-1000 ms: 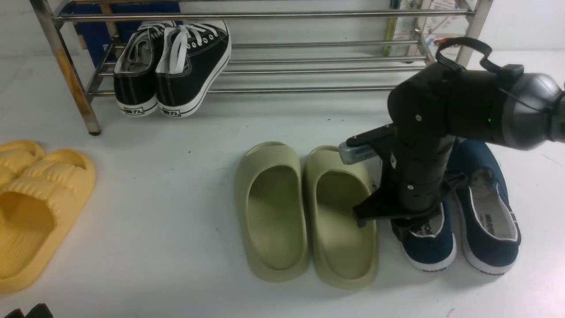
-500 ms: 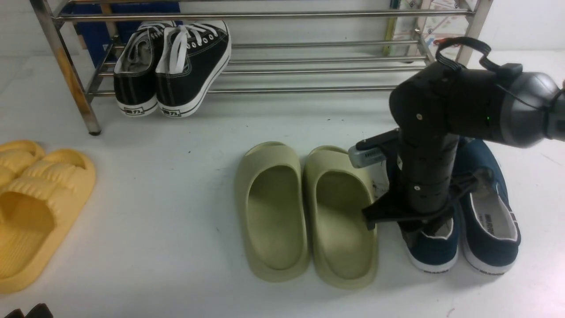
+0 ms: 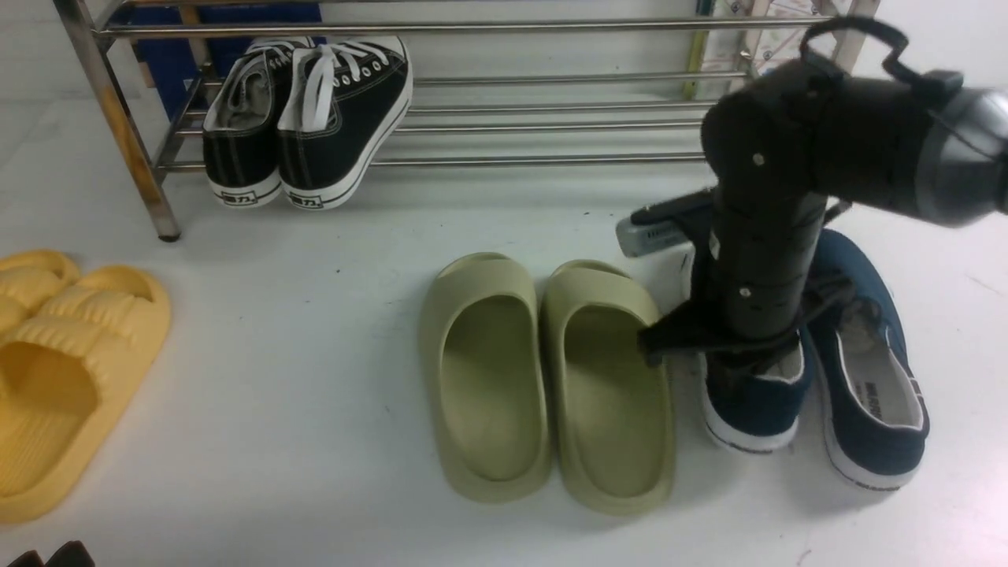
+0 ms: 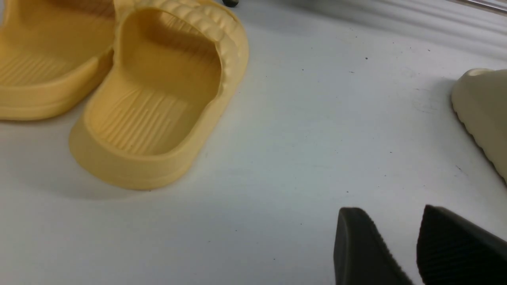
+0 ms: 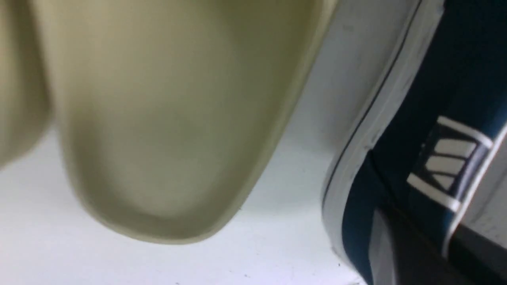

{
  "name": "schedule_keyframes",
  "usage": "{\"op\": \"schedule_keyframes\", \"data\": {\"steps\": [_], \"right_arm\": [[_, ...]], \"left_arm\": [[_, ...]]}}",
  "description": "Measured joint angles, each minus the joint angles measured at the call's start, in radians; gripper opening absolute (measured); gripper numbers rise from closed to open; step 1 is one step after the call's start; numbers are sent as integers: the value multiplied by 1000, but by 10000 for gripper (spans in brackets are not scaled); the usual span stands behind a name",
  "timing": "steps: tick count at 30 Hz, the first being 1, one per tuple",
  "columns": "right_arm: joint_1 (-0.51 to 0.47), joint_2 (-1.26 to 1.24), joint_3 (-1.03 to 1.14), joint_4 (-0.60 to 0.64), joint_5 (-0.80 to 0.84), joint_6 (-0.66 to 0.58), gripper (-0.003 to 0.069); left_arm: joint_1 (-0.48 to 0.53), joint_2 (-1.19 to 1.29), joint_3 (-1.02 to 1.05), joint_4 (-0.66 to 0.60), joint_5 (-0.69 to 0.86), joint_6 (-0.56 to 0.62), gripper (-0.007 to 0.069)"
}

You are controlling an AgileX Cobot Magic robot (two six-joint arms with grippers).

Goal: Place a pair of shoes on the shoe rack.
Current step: Use the right arm to grab the shoe closest to it, then use the right arm to put a shoe into the shoe rack

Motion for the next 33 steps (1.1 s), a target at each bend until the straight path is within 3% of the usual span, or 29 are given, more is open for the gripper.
{"op": "schedule_keyframes", "data": {"steps": [6, 33], "right_arm": [[0, -6, -206, 20, 8, -11, 48], [-14, 283, -629, -17, 38, -237, 48]], "left_arm": [[0, 0, 0, 0, 0, 0, 237], [0, 0, 0, 0, 0, 0, 237]]}}
